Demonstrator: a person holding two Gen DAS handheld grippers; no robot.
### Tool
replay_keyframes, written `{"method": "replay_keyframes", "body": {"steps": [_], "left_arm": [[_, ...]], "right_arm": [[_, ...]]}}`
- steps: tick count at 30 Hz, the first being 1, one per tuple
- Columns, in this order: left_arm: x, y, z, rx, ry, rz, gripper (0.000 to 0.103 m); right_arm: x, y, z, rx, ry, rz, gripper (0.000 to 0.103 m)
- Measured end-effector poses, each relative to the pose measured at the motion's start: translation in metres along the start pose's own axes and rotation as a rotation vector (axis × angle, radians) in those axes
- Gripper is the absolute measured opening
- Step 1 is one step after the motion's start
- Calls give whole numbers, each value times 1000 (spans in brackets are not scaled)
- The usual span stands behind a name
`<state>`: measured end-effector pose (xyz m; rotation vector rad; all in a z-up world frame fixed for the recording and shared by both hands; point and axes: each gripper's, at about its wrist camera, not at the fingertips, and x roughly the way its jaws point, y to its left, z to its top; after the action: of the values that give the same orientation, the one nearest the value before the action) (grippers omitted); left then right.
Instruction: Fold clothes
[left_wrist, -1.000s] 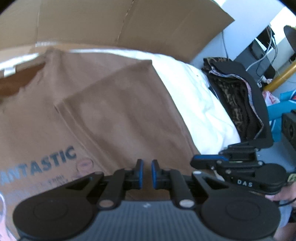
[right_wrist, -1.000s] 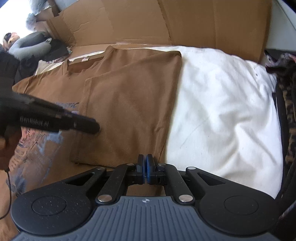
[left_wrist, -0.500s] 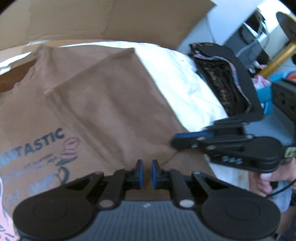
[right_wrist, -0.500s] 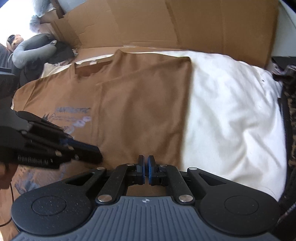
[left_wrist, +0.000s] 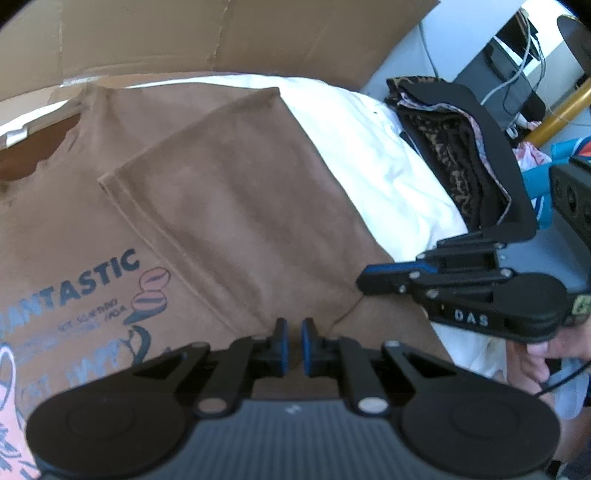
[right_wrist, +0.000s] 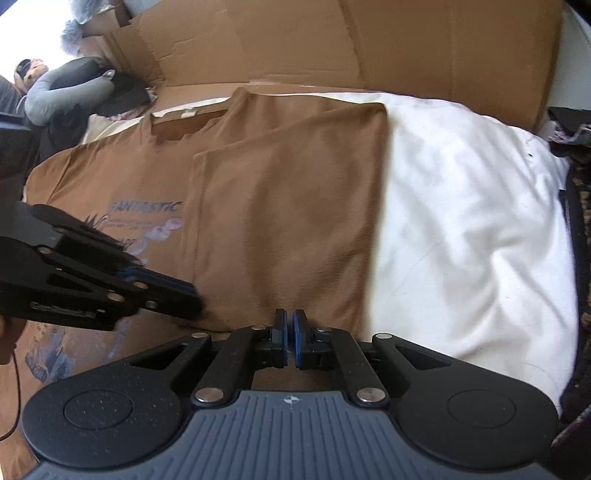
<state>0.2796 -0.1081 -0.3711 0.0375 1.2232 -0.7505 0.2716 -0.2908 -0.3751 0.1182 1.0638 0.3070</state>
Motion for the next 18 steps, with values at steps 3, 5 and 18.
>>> {"method": "replay_keyframes", "body": {"steps": [3, 5, 18], "left_arm": [[1, -1, -4, 3, 7, -3, 8], [3, 1, -7, 10, 13, 0, 8], [-1, 5, -4, -19, 32, 12, 9]], "right_arm": [[0, -5, -2, 9, 1, -18, 7], [0, -6, -3, 4, 3, -25, 7], [8, -23, -3, 80, 23, 7, 7]]}}
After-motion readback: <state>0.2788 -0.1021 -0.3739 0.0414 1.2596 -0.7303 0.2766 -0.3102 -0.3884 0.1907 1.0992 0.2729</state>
